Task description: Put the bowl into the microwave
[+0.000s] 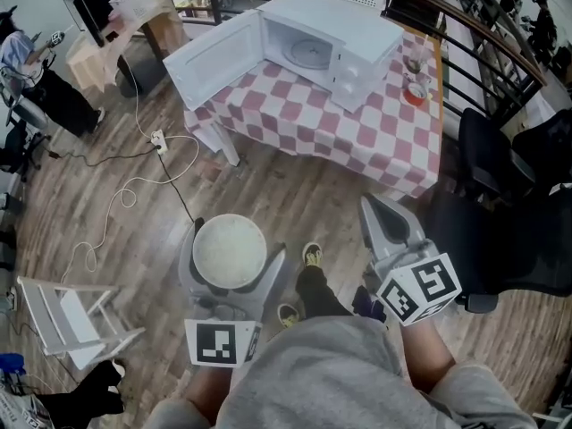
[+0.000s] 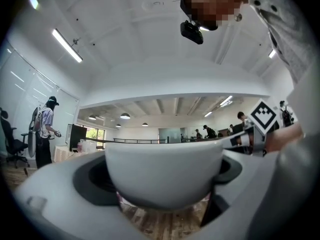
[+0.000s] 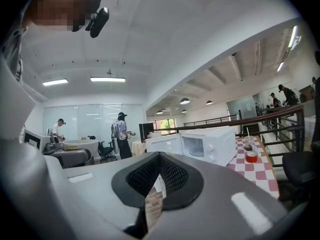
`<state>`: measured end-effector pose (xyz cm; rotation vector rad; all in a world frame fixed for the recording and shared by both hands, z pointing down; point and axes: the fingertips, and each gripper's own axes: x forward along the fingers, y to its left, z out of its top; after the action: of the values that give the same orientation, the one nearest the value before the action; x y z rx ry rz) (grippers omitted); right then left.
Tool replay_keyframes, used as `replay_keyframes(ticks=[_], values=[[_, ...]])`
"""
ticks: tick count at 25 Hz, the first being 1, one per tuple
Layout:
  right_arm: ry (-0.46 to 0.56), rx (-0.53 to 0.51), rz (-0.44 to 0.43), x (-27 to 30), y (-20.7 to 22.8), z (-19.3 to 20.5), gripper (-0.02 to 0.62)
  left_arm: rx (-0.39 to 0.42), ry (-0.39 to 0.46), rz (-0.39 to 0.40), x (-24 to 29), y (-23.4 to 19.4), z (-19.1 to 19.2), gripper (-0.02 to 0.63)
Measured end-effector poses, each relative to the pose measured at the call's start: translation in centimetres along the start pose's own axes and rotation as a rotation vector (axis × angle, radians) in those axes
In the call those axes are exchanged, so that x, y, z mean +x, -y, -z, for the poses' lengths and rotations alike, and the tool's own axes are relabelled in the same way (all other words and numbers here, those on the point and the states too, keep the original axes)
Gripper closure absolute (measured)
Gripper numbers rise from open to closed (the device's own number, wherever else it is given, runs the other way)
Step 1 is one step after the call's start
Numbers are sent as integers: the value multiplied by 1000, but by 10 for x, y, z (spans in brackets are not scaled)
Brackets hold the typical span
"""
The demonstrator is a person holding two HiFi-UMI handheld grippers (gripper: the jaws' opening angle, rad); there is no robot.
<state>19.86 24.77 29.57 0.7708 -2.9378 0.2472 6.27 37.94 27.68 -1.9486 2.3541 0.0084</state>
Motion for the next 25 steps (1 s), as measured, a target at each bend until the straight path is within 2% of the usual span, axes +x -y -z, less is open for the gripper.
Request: replay_keyframes(ticks=[3, 10, 15, 17, 21, 25], values=[[4, 1, -8, 26, 12, -4, 598, -9, -20, 2, 23, -7, 6, 83], [-3, -18, -33, 83, 38, -10, 598, 9, -8, 15, 84, -21, 12, 83], [-15, -25, -43, 116, 58, -15, 598, -3, -38, 20, 119, -29, 20, 83], [-21, -23, -47, 128, 66, -16, 598, 6, -28, 18, 133, -33, 19, 83], [-30, -23, -49, 144, 84, -20, 598, -2, -63, 32, 155, -33, 24, 83], [-39, -23, -48, 154, 101, -22, 598, 10, -47, 26, 175, -34, 23, 83]])
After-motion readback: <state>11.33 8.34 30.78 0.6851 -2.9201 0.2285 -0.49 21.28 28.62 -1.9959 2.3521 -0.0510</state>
